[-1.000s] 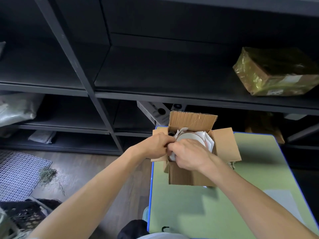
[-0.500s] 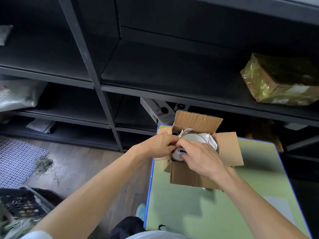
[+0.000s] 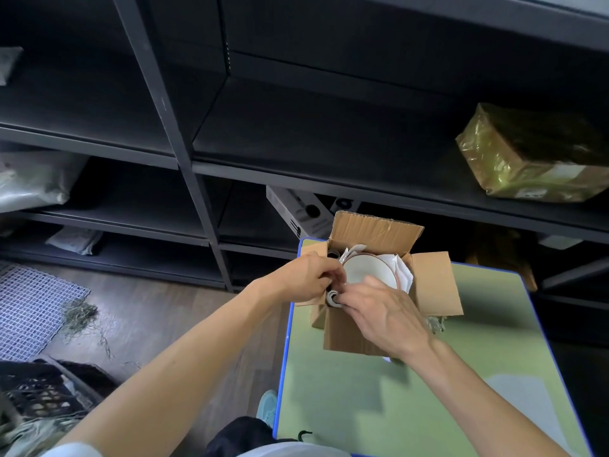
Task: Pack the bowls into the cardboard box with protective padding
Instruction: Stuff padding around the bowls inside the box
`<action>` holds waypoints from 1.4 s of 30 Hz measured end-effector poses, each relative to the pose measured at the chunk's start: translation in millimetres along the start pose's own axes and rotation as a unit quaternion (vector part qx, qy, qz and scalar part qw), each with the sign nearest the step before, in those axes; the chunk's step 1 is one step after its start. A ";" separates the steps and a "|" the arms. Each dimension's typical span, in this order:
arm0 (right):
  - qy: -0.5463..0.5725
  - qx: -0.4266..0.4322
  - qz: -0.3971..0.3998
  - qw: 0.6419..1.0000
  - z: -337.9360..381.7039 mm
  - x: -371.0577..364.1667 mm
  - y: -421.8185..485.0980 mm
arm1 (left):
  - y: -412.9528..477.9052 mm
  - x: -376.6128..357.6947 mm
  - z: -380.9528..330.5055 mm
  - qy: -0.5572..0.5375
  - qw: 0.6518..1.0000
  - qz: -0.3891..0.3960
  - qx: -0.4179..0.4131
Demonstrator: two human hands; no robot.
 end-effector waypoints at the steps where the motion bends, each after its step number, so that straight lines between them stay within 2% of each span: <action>1: -0.006 -0.003 0.020 1.000 -0.6 -5.7 0.7 | 0.1 -0.3 -0.2 -0.002 1.000 0.000 0.002; 10: 0.002 0.009 0.058 0.998 -0.9 -7.0 2.4 | 0.1 -2.3 2.0 0.009 1.000 -0.022 0.003; 18: 0.014 -0.004 0.140 0.990 -0.8 -15.1 7.9 | -0.2 -3.2 1.1 0.011 0.999 -0.044 -0.004; 42: -0.001 -0.004 0.138 0.990 -5.6 -15.3 11.6 | -1.9 -6.3 -3.6 0.036 0.998 -0.044 0.005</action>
Point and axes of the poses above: each hand's wrist, its own y-axis towards the middle knuckle, its own x-axis out of the back of the hand, z = x × y, the point moved 5 cm from there along y, towards the middle knuckle, and after that the axes turned 7 degrees about x, right-handed, at the moved point
